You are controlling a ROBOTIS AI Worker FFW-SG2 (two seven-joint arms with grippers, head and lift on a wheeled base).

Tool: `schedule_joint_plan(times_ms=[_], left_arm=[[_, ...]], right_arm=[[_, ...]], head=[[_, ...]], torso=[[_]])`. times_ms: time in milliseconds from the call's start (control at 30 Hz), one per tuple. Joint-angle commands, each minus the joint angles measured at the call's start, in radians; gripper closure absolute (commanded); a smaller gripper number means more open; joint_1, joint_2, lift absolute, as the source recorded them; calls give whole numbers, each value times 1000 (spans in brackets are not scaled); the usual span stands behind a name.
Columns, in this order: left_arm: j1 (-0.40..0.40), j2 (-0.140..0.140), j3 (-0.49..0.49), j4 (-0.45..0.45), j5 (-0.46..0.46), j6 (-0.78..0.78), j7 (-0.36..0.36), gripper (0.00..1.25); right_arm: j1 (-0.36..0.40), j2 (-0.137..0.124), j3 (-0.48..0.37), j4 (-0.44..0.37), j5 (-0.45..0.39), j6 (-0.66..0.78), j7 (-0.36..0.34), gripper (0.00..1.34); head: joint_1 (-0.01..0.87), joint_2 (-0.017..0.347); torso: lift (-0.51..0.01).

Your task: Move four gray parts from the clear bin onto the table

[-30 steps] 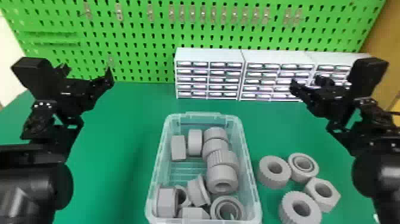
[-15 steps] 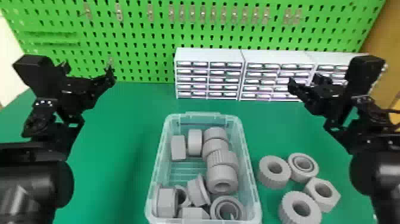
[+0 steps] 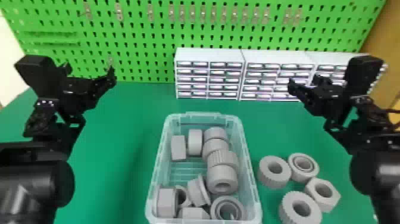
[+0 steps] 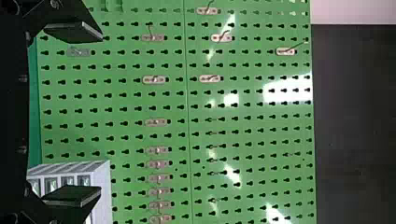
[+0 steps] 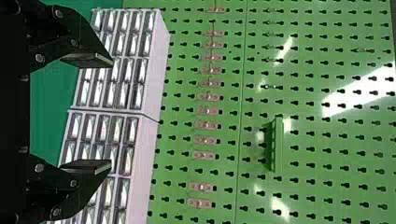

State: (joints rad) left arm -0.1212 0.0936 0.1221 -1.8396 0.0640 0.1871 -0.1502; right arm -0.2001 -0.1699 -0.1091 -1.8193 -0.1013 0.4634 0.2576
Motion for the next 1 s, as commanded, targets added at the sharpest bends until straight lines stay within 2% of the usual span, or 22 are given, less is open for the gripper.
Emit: schedule_joint_plan(times_ms=[0,967], left_arm=[[-1,0,4,0,3,0,0,133],[-1,0,-6,0,5,-2,5,131]], right_arm=[[-2,3,2,0,0,0,-1,496],[-1,13,-8,-2,-2,3,-3,496]], head=[[678,34],[678,34]], torso=[[-50],[-50]])
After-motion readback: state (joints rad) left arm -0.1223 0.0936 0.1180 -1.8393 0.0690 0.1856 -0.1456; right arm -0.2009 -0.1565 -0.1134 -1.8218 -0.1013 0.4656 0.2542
